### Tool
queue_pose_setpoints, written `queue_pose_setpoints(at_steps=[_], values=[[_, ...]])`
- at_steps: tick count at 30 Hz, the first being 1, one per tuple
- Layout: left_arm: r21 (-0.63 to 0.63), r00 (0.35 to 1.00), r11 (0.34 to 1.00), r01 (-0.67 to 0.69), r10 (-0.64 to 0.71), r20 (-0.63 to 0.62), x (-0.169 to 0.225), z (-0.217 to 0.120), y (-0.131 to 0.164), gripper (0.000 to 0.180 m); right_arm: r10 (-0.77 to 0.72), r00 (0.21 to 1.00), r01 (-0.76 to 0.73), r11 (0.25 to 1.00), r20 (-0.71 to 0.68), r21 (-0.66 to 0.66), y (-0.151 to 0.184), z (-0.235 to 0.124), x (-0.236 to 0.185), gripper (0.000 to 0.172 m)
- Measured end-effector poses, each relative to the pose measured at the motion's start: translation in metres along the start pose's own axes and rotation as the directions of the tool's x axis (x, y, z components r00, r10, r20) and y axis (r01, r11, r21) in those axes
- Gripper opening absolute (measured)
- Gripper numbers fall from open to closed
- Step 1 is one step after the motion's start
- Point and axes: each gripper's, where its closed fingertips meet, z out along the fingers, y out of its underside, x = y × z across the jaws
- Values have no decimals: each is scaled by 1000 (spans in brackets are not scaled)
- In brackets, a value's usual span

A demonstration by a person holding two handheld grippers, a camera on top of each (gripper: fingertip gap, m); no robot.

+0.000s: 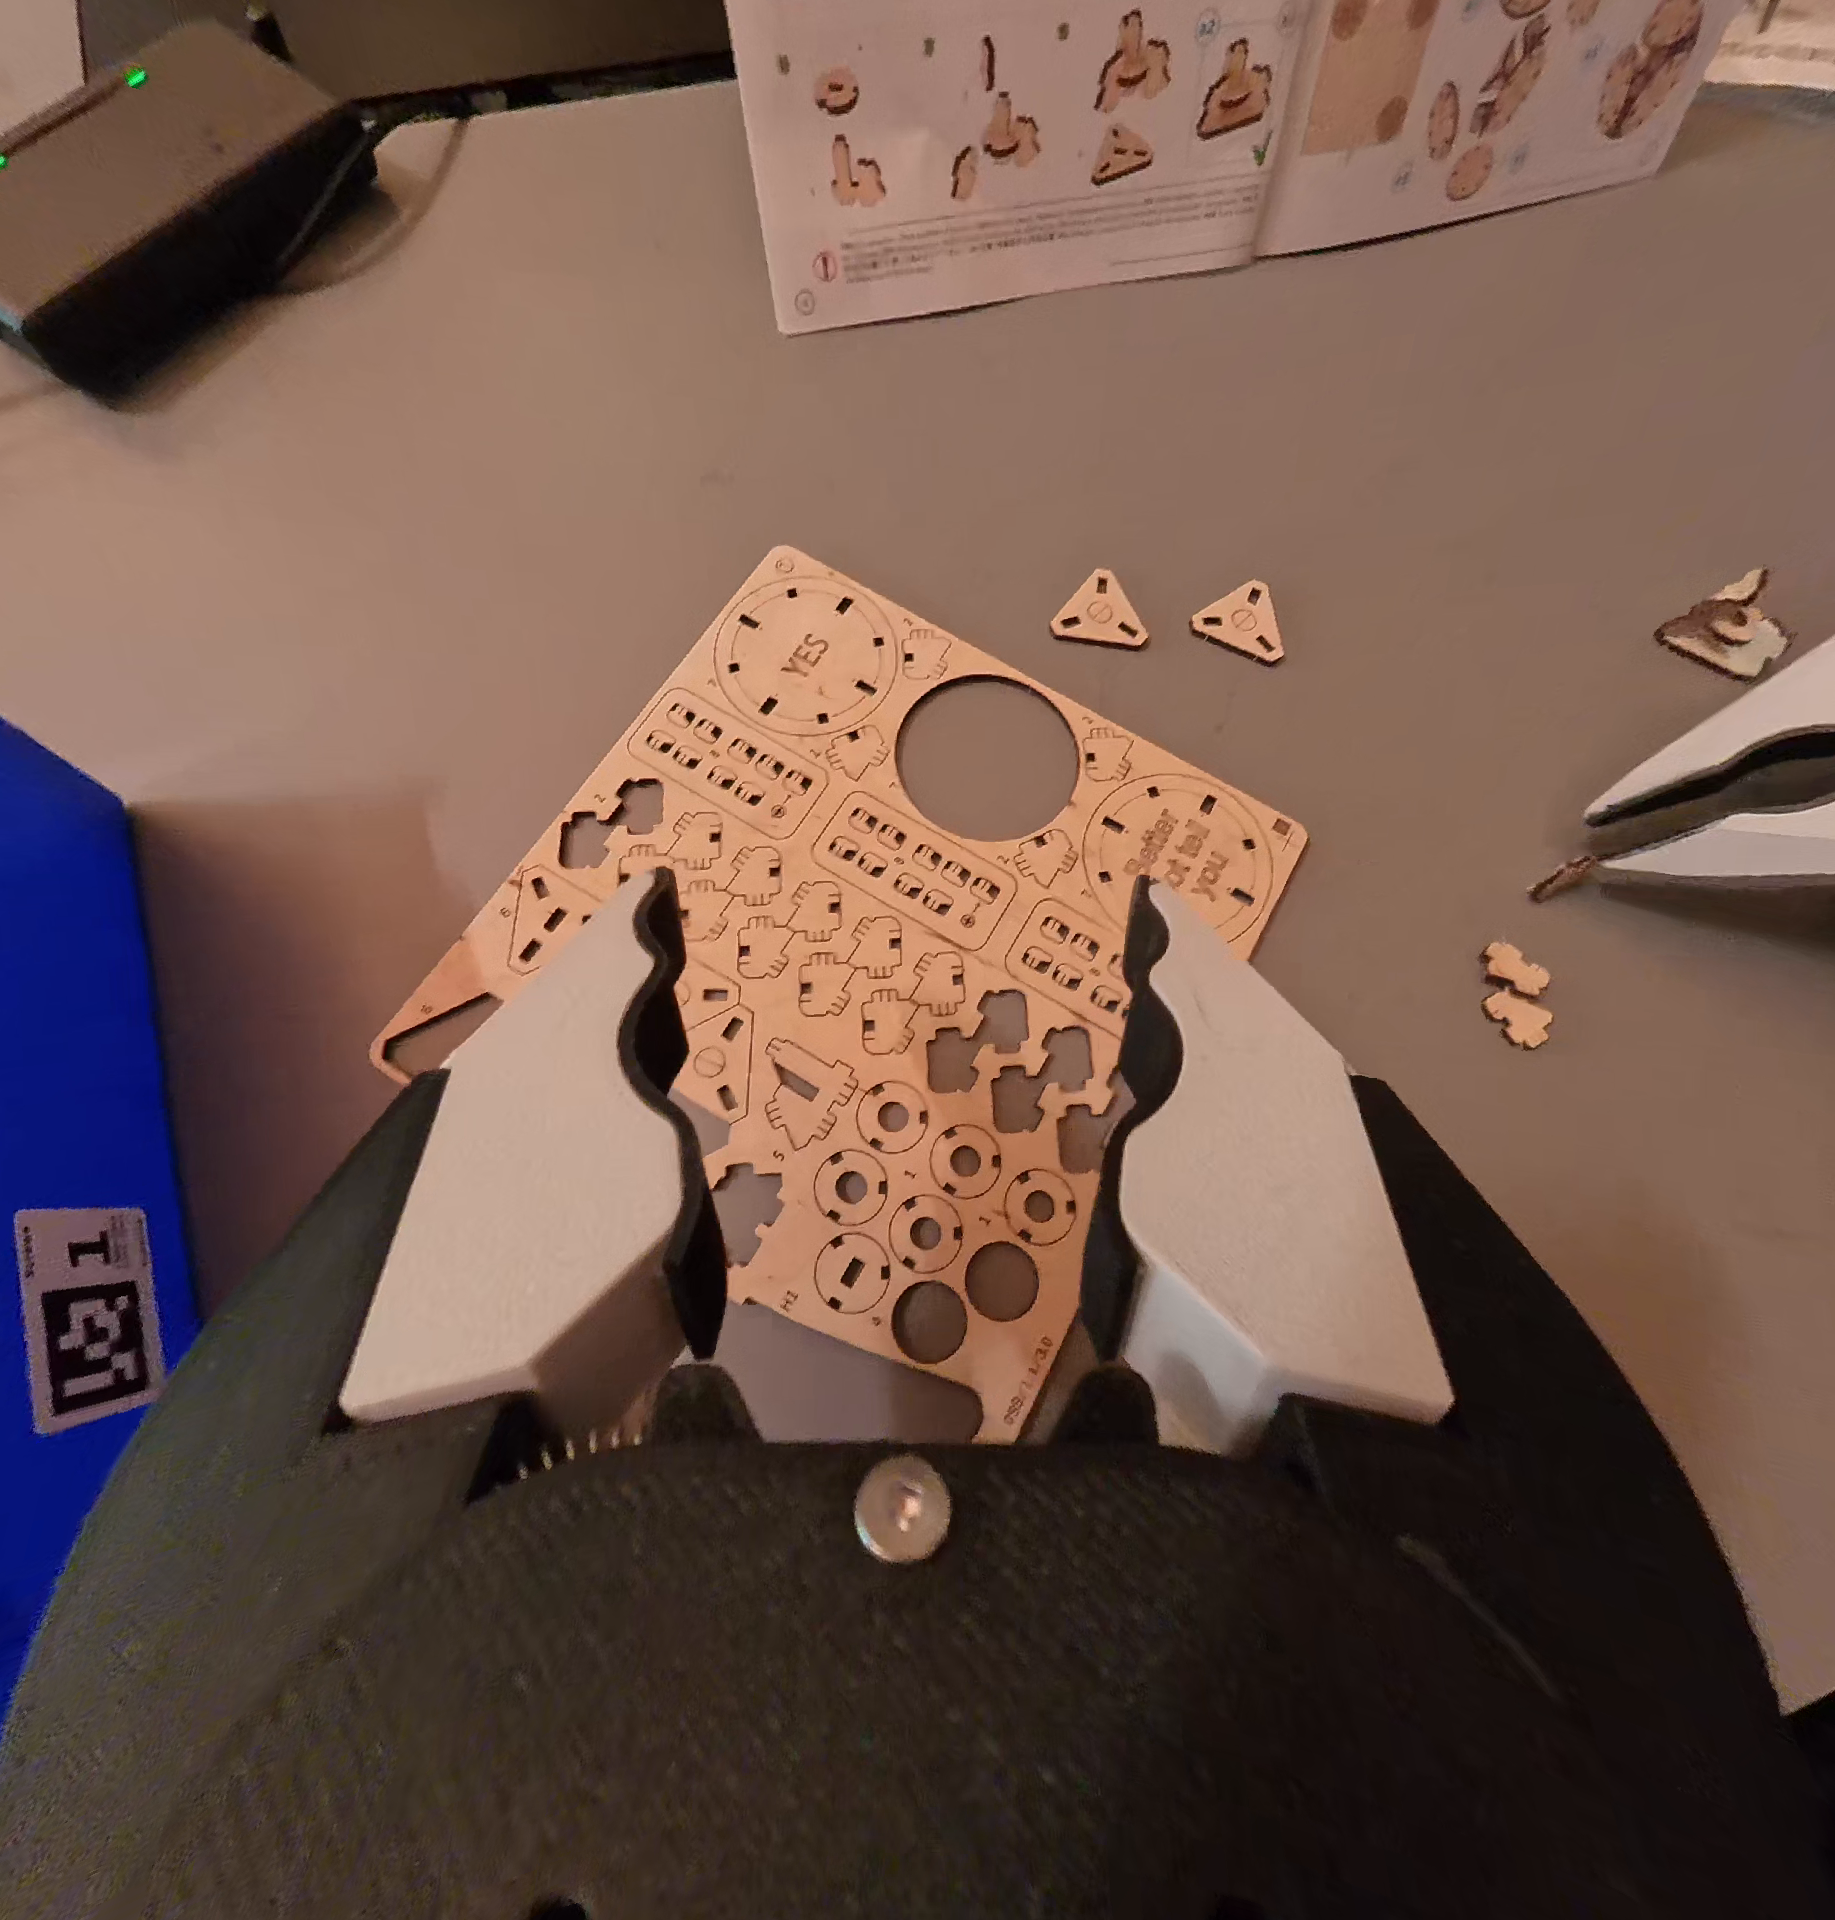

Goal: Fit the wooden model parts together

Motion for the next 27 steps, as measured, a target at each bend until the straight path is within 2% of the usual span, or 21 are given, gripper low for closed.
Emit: queue_pose_setpoints(at_steps=[7, 15, 20, 22, 24, 27], values=[[15, 998, 1000, -26, 27, -50, 17, 11, -2, 78, -49, 993, 63, 990, -110, 126, -23, -16, 14, 9], [130, 997, 991, -37, 46, -64, 24, 13, -17, 69, -105, 969, 157, 962, -225, 225, -42, -32, 22, 7], [232, 982, 973, 20, 24, -185, 42, 8, -32, 58, -132, 961, 191, 953, -244, 236, -46, -32, 20, 7], [282, 969, 959, 32, 39, -244, 53, 5, -39, 47, -137, 960, 196, 951, -244, 239, -46, -32, 19, 7], [345, 956, 938, 18, 85, -282, 64, 3, -44, 24, -136, 961, 196, 950, -240, 244, -46, -31, 18, 7], [431, 937, 902, 21, 133, -323, 76, 1, -49, 5, -129, 965, 187, 949, -228, 255, -47, -30, 16, 7]])
